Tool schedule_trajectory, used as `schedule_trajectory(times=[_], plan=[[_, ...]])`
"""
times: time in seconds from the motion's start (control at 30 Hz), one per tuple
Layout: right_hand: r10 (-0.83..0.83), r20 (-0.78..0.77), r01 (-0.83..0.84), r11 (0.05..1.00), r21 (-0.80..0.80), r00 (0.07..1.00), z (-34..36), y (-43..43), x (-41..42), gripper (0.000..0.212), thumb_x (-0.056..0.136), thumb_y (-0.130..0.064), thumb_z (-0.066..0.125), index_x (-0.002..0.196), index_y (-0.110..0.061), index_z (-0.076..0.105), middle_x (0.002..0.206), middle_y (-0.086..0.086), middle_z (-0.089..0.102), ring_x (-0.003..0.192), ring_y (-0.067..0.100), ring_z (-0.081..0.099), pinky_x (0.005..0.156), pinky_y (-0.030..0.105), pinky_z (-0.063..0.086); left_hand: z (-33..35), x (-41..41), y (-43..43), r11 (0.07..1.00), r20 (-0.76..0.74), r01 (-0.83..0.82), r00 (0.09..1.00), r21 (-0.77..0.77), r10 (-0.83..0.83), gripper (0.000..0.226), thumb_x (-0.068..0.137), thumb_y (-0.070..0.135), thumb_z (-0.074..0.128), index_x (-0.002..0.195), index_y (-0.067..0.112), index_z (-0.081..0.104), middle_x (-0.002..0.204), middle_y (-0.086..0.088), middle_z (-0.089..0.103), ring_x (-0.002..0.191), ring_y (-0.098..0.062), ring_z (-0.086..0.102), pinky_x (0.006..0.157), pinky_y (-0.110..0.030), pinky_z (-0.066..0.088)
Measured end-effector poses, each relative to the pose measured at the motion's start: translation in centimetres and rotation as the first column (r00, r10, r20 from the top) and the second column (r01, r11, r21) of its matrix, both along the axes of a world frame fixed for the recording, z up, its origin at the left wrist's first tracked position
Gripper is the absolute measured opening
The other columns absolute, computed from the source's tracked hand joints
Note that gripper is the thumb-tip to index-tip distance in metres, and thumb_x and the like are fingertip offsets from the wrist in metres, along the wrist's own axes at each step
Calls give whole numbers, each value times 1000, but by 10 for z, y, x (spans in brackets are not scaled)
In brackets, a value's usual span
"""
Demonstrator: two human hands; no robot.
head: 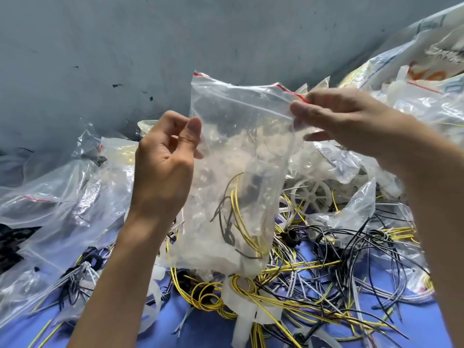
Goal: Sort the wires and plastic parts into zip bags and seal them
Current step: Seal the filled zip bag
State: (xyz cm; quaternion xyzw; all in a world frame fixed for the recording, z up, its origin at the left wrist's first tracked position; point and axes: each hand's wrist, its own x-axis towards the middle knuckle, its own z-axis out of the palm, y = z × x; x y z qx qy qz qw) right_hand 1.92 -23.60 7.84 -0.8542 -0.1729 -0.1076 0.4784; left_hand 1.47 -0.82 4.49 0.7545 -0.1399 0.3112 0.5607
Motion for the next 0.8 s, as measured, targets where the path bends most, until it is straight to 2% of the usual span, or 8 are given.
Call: schedule_trajectory(times=[0.07, 0.17, 0.23, 0.37, 0.47, 0.57, 0.67, 0.8], plan=[[8, 24, -8, 1000, -19, 1000, 0, 4, -2, 46, 67, -57, 54, 86, -15, 62, 93, 14, 65, 89, 18, 59, 90, 37, 50, 1, -1, -1, 997, 52, -40, 998, -63, 43, 23, 91, 38, 53, 70, 27, 52, 58, 19, 56, 58, -5, 54, 76, -44, 52], [53, 114, -40, 993, -113, 992, 2, 12, -7, 46, 63, -61, 59, 96, -29, 63, 104, -5, 62, 95, 6, 56, 74, 18, 41, 6, -7, -8, 993, 128, -9, 991, -115, 23, 20, 92, 27, 53, 72, 26, 52, 59, 17, 59, 56, -5, 57, 75, -46, 53], [104, 140, -74, 975, -209, 985, 3, 16, -10, 45, 68, -56, 65, 104, -30, 63, 114, -7, 57, 103, 4, 53, 81, 18, 41, 9, -16, -15, 969, 69, 245, 968, -26, -242, 16, 90, 18, 52, 76, 20, 57, 68, 10, 65, 61, -9, 63, 71, -36, 56], [79, 196, -32, 972, -234, 977, -1, 14, -4, 17, 78, -19, 72, 94, -16, 68, 110, 3, 63, 105, 14, 58, 95, 42, 45, 9, -28, -20, 688, -288, 699, 711, 194, -641, 23, 91, 18, 46, 90, 4, 65, 94, -8, 71, 84, -16, 71, 77, -26, 54], [-14, 209, 39, 992, -118, 978, -4, 8, 2, 7, 84, -16, 64, 87, -10, 67, 92, 10, 67, 90, 10, 62, 83, 35, 51, 8, -23, -11, 701, -346, 676, 729, 227, -591, 26, 90, 22, 48, 98, 6, 67, 100, -6, 71, 89, -15, 69, 79, -19, 51], [-41, 190, 58, 995, -84, 981, -7, 5, 5, 13, 79, -8, 63, 68, -13, 57, 75, 16, 56, 74, 9, 53, 68, 30, 37, 2, -12, 2, 736, -425, 564, 810, 375, -405, 36, 85, 48, 57, 109, 22, 63, 108, 7, 68, 99, -1, 63, 83, -16, 50], [-53, 236, 74, 994, -79, 970, -7, 8, 6, 19, 76, -14, 66, 61, -17, 55, 69, 12, 55, 70, 11, 52, 67, 32, 38, -9, -7, 3, 578, -573, 564, 796, 589, -193, 63, 69, 69, 52, 118, 30, 56, 116, 18, 60, 103, 6, 57, 90, -23, 50], [-28, 300, 63, 992, -108, 954, -7, 15, 5, 27, 78, -5, 71, 62, -21, 55, 68, 1, 56, 70, 10, 55, 71, 37, 47, -27, -7, -21, 387, -434, 452, 890, 804, -138, 21, 91, 48, 50, 96, 28, 54, 102, 11, 56, 95, -8, 52, 86, -35, 47]])
